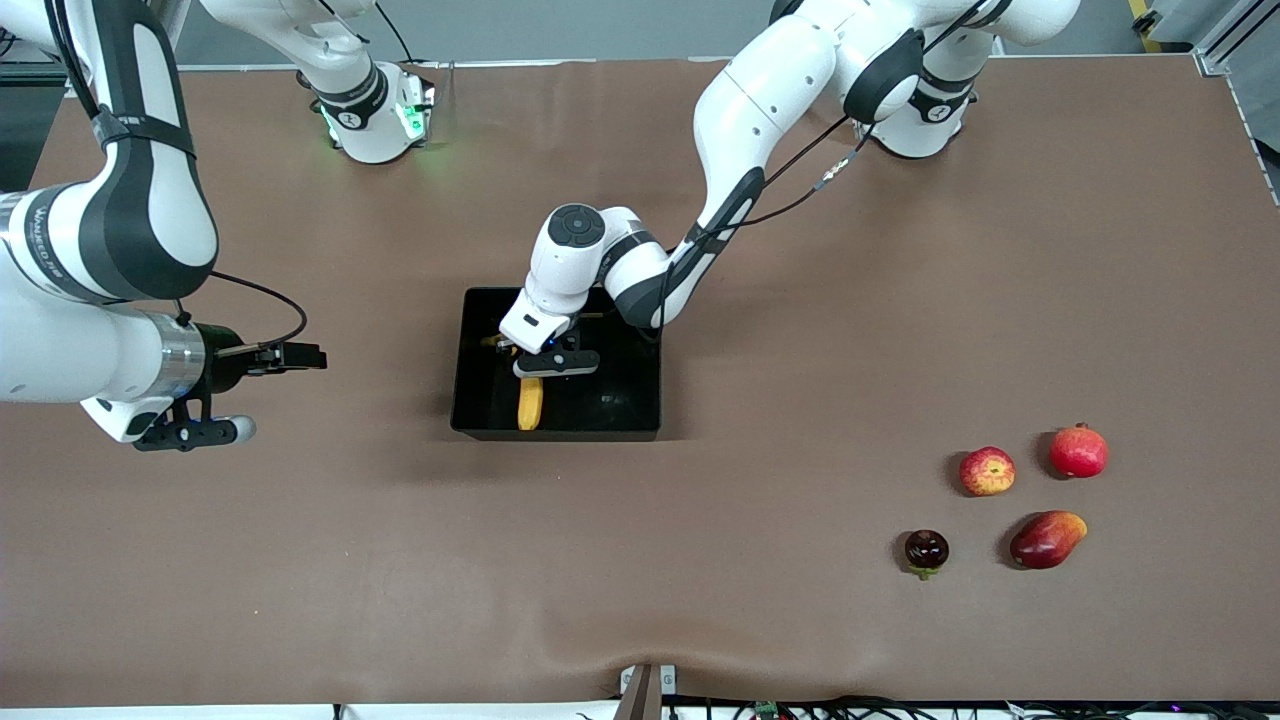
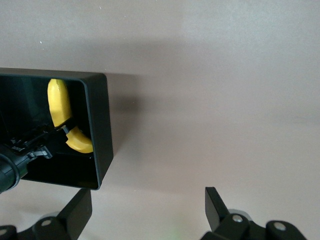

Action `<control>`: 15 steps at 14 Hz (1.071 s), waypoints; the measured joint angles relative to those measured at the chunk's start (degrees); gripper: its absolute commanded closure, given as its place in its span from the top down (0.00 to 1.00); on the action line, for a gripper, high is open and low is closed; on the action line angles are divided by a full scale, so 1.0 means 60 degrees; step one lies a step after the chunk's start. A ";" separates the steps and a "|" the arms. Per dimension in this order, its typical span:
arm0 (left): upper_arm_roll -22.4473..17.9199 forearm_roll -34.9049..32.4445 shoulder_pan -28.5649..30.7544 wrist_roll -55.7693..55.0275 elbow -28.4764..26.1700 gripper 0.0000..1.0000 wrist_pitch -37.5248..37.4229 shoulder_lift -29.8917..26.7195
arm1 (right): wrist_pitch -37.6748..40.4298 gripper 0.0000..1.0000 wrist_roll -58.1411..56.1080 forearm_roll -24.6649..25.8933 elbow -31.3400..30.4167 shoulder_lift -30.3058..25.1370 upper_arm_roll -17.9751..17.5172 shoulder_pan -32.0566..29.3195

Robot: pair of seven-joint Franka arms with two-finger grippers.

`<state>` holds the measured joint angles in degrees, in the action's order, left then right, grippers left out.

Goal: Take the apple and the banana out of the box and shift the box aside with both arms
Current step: 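Close the left gripper on the banana inside the box, then lift the banana with the left gripper while the right gripper grasps the box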

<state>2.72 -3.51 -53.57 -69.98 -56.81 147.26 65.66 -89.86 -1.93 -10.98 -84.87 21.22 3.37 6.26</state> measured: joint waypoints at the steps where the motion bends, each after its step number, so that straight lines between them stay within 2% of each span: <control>1: -0.0022 0.0015 0.0028 -0.0009 0.0097 0.00 -0.0130 -0.0077 | 0.0000 1.00 0.0000 0.0000 0.0000 0.0000 0.0000 0.0000; 4: -0.0043 0.0016 0.0201 -0.0079 0.0383 0.00 -0.0982 -0.0721 | -0.0002 1.00 0.0000 0.0000 0.0000 0.0000 -0.0025 0.0024; 9: -0.0084 0.0015 0.0783 0.0124 0.0488 0.00 -0.2734 -0.2328 | -0.0013 1.00 0.0023 -0.0007 -0.0008 0.0002 -0.0092 0.0423; 15: -0.0062 0.0085 0.2306 0.0800 0.0099 0.00 -0.4532 -0.3915 | -0.0096 1.00 0.0063 -0.0009 -0.0063 0.0044 -0.0101 0.0871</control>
<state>2.35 -3.00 -39.73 -65.18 -56.22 120.06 42.17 -90.44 -1.55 -11.03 -85.25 21.48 2.76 11.48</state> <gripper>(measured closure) 0.577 0.000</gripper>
